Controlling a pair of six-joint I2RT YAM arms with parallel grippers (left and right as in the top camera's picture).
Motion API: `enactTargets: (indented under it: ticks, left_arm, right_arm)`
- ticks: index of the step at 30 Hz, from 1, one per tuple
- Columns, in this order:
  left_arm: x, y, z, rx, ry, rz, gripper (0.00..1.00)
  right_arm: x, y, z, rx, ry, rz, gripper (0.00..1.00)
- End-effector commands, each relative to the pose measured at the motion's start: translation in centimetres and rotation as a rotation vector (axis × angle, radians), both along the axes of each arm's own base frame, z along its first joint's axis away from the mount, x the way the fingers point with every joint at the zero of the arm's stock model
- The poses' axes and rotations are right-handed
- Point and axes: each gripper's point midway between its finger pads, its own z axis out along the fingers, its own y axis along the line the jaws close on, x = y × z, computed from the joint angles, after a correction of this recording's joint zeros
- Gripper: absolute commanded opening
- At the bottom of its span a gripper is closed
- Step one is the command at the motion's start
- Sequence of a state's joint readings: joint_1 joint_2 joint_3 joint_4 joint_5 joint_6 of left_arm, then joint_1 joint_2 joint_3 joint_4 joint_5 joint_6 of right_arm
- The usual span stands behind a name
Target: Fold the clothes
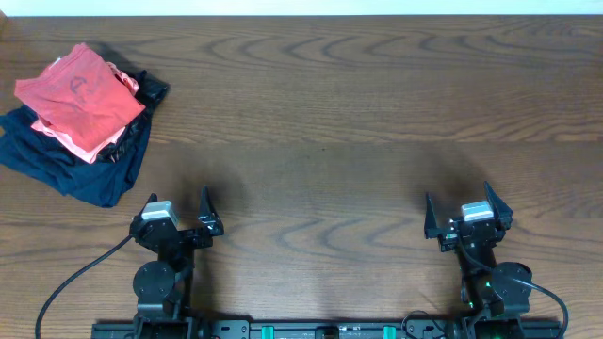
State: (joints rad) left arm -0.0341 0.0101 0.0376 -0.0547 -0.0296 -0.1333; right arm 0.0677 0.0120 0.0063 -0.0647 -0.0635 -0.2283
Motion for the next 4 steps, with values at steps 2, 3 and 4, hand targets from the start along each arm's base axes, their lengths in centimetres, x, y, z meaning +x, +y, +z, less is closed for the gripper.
enactTargets:
  ticks: [2, 3, 4]
  left_arm:
    - [0.04, 0.05, -1.85, 0.01, 0.042, 0.0, 0.98]
    - [0.04, 0.05, -1.85, 0.01, 0.042, 0.0, 0.98]
    - [0.04, 0.05, -1.85, 0.01, 0.042, 0.0, 0.98]
  right_arm:
    - [-0.07, 0.32, -0.01, -0.012, -0.002, 0.015, 0.99]
    - [-0.07, 0.32, -0.01, -0.012, -0.002, 0.015, 0.99]
    - [-0.07, 0.32, -0.01, -0.012, -0.002, 0.015, 0.99]
